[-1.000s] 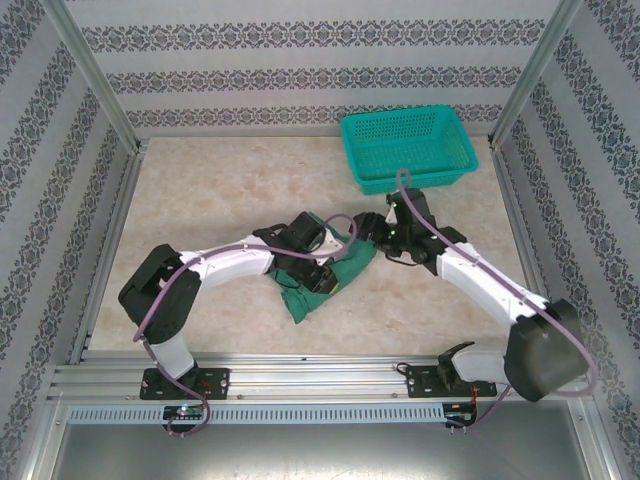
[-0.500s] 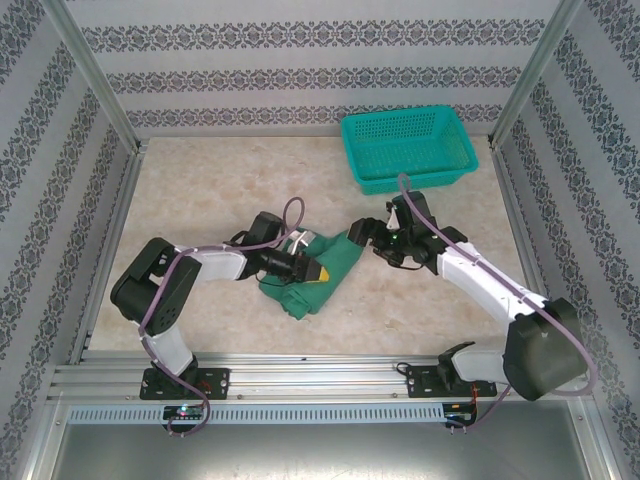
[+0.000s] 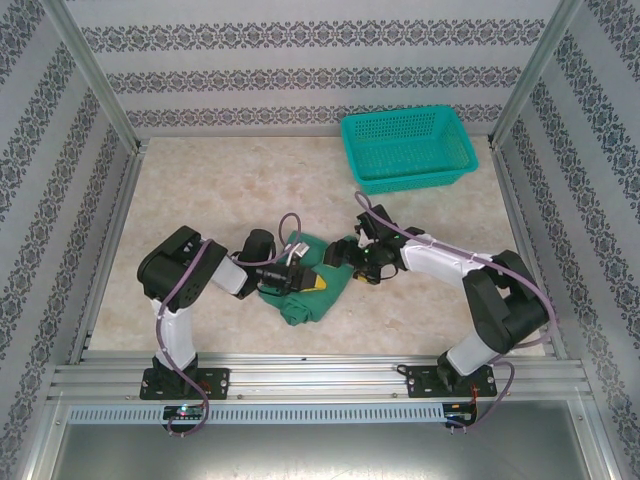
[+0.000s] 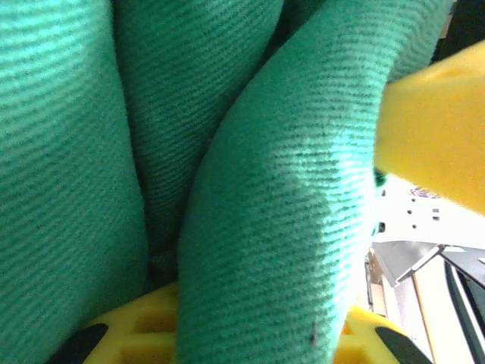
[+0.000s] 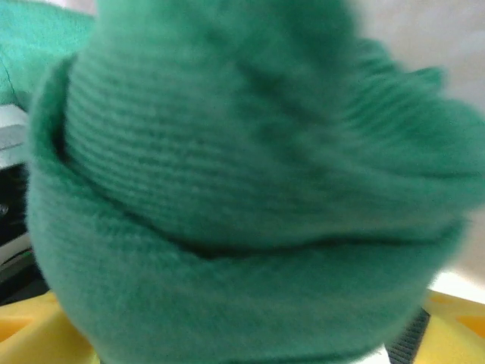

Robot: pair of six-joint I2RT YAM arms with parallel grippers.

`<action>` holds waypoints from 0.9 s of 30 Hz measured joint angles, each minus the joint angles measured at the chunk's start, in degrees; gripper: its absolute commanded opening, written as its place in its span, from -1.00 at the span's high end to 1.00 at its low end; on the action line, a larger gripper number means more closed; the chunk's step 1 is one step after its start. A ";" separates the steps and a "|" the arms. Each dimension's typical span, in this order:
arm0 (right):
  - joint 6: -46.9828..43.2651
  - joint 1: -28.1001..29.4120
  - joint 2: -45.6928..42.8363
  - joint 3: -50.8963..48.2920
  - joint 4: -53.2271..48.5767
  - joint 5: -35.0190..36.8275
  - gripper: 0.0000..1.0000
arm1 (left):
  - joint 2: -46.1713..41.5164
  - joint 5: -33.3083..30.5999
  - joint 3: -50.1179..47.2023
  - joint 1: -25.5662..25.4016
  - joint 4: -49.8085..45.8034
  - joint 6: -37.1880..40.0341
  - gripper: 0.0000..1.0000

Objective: Roll up the long pants

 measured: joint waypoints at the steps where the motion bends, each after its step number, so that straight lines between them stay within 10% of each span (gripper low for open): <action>1: 0.04 0.52 0.98 0.33 0.61 -0.33 -0.63 | 0.59 0.52 -0.20 0.11 1.79 -0.81 1.00; 2: 0.20 0.90 2.03 0.68 1.16 -0.44 -0.36 | 1.05 0.92 -0.39 0.39 3.34 -1.53 0.97; 4: -0.11 1.07 5.03 1.03 3.04 -1.16 1.00 | 1.49 1.18 -0.72 0.70 5.42 -2.62 0.84; 9: 0.02 0.92 6.86 0.46 9.01 -3.78 1.00 | -1.99 -1.14 -0.63 1.14 -0.81 0.76 0.33; 15: 1.81 0.92 5.64 -2.80 14.19 -3.43 1.00 | -21.29 -22.05 6.71 -0.66 -40.83 24.63 -0.10; 16: 2.34 0.92 5.18 -3.41 14.67 -3.10 1.00 | -25.40 -27.02 7.45 -1.33 -45.35 27.80 -0.31; 17: 2.75 0.92 4.72 -3.98 14.99 -2.71 1.00 | -28.79 -30.69 7.72 -1.97 -48.11 30.21 -0.98; 22: 4.63 0.92 1.75 -6.29 14.53 -0.48 1.00 | -44.09 -51.54 8.63 -13.49 -58.66 39.76 -1.00; 27: 5.66 0.92 1.64 -6.40 14.56 -0.20 1.00 | -40.54 -70.60 14.27 -31.26 -65.59 47.80 -1.00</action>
